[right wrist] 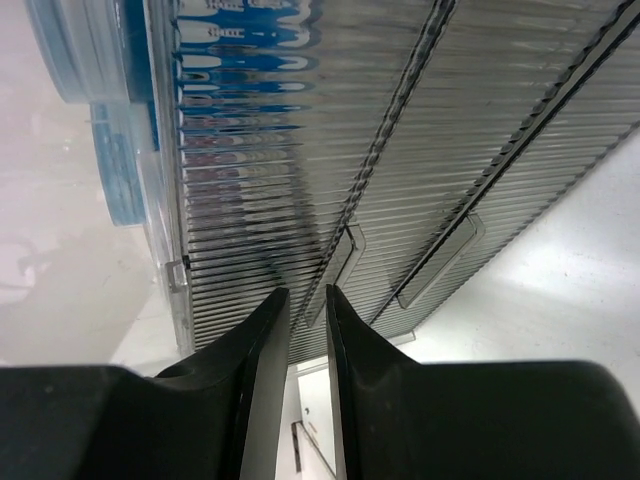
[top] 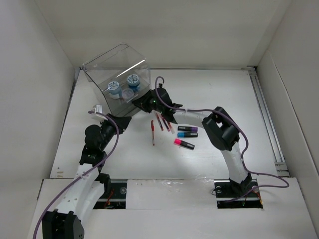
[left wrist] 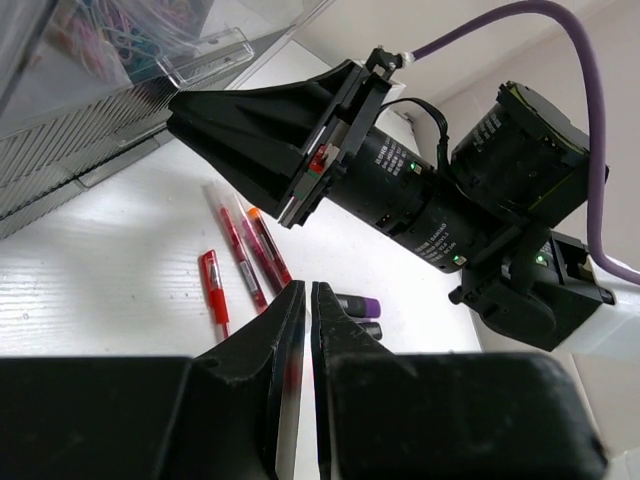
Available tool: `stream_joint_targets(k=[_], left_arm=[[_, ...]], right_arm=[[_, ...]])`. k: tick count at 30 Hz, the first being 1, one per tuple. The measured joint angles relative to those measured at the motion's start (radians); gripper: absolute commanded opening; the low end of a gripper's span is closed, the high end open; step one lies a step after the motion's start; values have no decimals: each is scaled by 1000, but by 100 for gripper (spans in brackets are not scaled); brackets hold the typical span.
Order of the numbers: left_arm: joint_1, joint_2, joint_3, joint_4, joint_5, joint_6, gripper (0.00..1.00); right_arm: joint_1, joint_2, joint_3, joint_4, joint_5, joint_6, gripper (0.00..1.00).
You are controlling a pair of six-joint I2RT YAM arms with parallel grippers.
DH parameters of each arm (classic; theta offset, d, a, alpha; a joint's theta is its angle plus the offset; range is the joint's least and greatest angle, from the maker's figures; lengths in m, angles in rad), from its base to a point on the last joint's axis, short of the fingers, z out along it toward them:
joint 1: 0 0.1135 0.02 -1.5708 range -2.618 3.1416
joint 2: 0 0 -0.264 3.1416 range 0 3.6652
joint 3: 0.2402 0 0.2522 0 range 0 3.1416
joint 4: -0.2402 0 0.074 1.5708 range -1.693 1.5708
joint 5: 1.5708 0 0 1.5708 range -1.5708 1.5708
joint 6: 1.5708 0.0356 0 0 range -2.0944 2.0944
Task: Sort the stationery into containers
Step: Move the stationery to the center of the board, then open the drawer in the storage box.
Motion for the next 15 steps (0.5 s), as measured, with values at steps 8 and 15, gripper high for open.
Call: stream_joint_targets(k=[8,15], left_arm=[[0,23,0,22,-19,-3,5],[0,26,0,27,-46,-4,5]], right_arm=[[-6,0,-29,47,-11,13,32],[-19,1,-47,61,-17,14,29]])
